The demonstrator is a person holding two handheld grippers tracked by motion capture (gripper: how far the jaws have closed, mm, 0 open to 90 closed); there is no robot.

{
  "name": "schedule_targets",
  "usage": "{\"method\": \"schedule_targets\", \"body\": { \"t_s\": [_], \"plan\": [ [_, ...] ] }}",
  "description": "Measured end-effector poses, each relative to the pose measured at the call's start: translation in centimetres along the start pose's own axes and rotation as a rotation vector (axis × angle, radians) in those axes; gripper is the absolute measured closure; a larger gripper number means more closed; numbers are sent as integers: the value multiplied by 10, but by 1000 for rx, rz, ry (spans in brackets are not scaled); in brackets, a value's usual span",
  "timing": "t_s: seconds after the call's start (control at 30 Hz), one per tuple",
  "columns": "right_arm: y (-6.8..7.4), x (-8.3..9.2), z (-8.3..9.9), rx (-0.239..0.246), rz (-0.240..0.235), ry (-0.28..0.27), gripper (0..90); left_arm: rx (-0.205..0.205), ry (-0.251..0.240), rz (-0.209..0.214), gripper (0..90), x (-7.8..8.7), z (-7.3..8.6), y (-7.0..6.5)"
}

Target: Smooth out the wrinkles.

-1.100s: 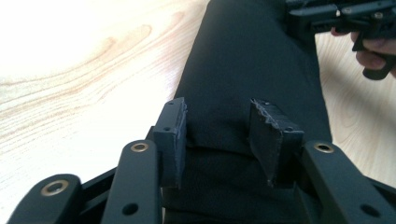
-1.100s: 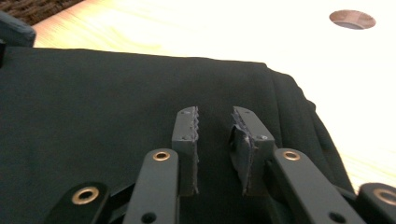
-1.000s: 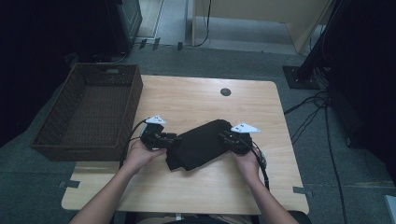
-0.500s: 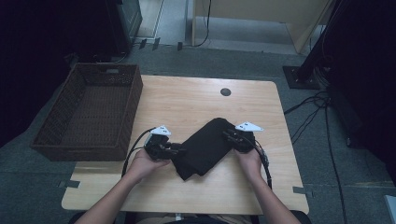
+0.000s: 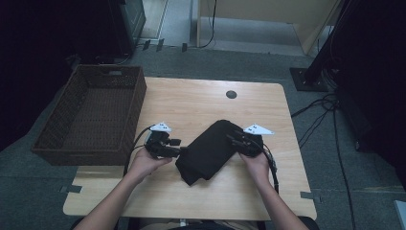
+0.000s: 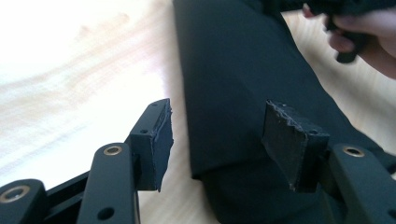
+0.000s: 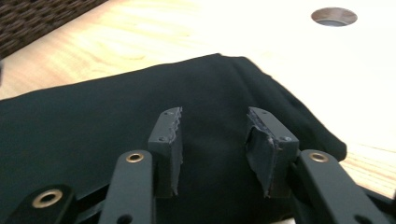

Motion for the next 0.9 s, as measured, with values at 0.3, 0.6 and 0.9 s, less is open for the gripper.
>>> {"method": "schedule_targets", "body": {
  "t_s": [0.3,0.6,0.9],
  "plan": [
    [21,0,1,42,-67,59,598,8,7,-77,441,5,-26,10],
    [21,-11,7,49,-74,96,592,-11,18,-118,451,12,-52,14],
    [22,-13,9,58,-72,102,590,-6,30,-162,474,23,-75,32]
  ]
}}
Point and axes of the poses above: each handheld gripper's, and its own axes: x roughly backward along the jaws, z roughly out of its underside, y roughly to its left, the point moved 1 cm from there along -x, roughly forward along the jaws, and after that the axes turned 2 degrees about -z, right-handed, at the moved point
